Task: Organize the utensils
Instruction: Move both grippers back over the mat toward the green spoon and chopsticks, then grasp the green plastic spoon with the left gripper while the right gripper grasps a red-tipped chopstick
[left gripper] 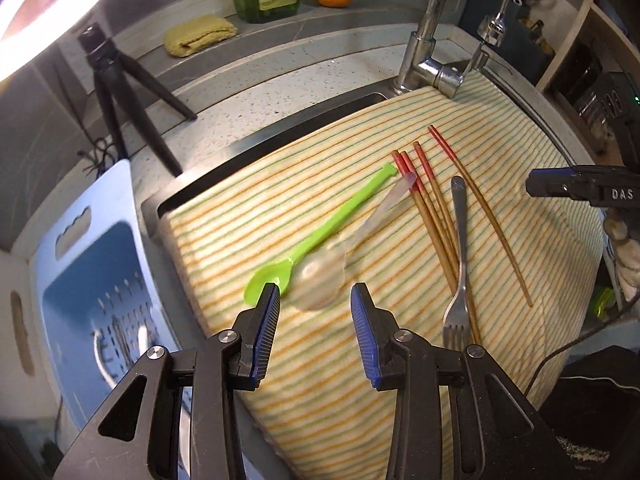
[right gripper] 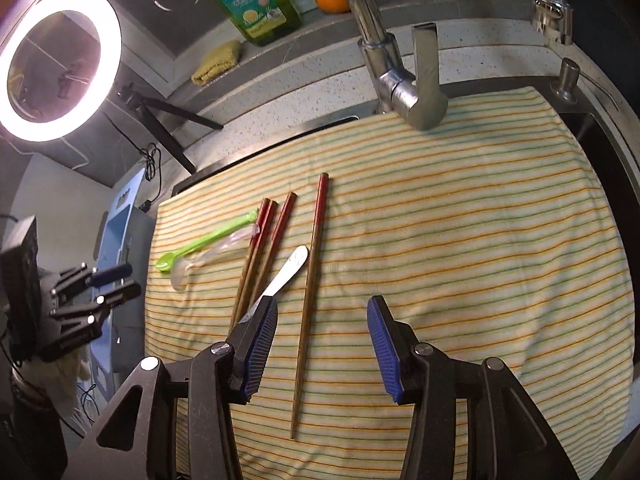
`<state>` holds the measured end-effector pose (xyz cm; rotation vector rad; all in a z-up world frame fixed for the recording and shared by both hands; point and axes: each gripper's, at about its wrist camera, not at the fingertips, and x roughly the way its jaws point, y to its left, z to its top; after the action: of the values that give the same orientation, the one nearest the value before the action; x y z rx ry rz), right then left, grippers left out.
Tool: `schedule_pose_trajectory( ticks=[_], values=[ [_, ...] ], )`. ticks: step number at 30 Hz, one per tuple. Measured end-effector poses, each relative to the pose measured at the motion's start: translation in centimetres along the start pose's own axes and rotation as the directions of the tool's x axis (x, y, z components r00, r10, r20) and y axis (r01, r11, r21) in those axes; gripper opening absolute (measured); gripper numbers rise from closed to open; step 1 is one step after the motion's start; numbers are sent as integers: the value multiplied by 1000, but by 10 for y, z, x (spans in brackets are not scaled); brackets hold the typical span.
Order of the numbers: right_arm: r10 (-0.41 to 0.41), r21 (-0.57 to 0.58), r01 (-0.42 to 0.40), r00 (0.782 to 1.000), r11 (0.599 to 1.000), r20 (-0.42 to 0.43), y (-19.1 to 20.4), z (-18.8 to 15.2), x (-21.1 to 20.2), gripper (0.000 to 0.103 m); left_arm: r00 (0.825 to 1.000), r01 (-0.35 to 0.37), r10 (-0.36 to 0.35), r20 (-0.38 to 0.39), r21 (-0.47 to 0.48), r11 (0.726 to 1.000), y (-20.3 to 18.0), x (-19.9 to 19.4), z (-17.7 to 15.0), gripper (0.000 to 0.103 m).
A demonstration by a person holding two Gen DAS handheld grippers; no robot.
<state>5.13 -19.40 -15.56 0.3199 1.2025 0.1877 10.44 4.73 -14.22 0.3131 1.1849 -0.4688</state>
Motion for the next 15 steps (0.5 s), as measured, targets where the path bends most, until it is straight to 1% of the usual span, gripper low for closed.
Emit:
schedule_pose_trajectory(
  ticks=[3,4,5,7,9,12,15],
  values=[
    [-8,9,8,1000,1000,-6,1,-4,3,42,1000,-1,2,-30,48,999,-1,13,13,34],
    [-9,15,9,1000,1000,-12,2,-5,5,41,999,-3,6,-42,66,998,-2,17,16,30],
    [-8,16,9,1000,1000,-16,3,-6,7,39,998,-7,12,-55,89,996,-4,23,20,29],
    [-19,13,19,1000,1000,-23,5,-8,11,37,997,-12,21,-72,122,992,-7,31,26,28],
    [-31,14,32,999,999,-27,7,-9,15,35,996,-10,24,-91,153,988,-10,39,31,25],
    [-28,22,29,999,999,-38,10,-7,23,32,993,-13,34,-112,189,982,-14,49,37,25],
    [-43,15,43,998,999,-44,12,-6,30,28,991,-11,39,-127,215,977,-17,56,41,25]
  ],
)
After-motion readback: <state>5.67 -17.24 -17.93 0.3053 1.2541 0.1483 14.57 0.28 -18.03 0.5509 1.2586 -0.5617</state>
